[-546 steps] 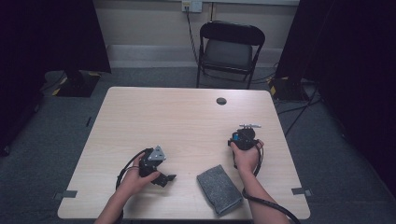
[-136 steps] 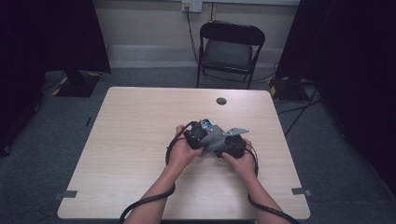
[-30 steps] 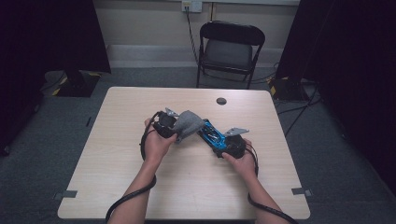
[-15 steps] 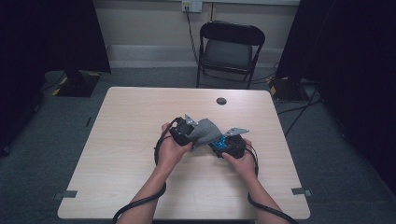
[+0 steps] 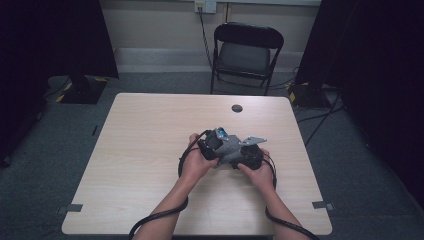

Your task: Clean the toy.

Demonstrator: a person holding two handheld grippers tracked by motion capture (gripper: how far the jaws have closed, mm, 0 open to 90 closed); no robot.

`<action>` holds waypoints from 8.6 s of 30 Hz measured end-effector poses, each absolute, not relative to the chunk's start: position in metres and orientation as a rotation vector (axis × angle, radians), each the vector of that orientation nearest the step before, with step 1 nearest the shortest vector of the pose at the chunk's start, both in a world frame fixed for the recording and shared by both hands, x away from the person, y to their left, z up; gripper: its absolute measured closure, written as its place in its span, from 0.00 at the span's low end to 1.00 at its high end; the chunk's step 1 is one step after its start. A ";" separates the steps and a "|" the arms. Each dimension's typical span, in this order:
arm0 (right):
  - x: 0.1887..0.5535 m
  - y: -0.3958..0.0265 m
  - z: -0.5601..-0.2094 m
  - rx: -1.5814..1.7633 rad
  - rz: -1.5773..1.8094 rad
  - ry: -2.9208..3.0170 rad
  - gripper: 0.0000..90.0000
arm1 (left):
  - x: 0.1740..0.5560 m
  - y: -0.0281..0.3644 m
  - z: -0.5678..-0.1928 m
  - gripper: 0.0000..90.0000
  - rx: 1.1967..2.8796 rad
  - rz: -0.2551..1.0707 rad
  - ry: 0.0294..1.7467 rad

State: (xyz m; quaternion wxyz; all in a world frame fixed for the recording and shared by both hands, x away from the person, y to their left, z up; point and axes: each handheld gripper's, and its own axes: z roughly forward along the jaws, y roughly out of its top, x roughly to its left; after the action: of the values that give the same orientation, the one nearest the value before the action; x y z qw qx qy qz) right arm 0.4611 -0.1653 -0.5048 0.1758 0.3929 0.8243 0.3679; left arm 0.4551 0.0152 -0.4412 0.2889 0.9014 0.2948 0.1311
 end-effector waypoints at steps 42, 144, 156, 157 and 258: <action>0.461 -0.165 -0.505 1.118 1.042 2.335 0.26 | 0.489 0.032 -0.444 0.78 2.402 0.483 0.982; 0.461 -0.165 -0.505 1.118 1.043 2.334 0.26 | 0.473 0.121 -0.422 0.78 2.169 0.450 1.161; 0.461 -0.165 -0.505 1.117 1.042 2.334 0.26 | 0.457 0.093 -0.423 0.78 2.192 0.407 1.064; 0.461 -0.165 -0.505 1.118 1.042 2.334 0.26 | 0.455 0.090 -0.423 0.78 2.195 0.406 1.058; 0.461 -0.165 -0.505 1.118 1.043 2.334 0.26 | 0.510 0.043 -0.436 0.78 2.376 0.542 1.100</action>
State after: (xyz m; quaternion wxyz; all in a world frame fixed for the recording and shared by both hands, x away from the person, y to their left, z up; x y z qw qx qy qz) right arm 0.4608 -0.1650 -0.5048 0.1747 0.3946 0.8236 0.3680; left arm 0.5095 0.0425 -0.4359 0.2315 0.8645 0.4002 0.1972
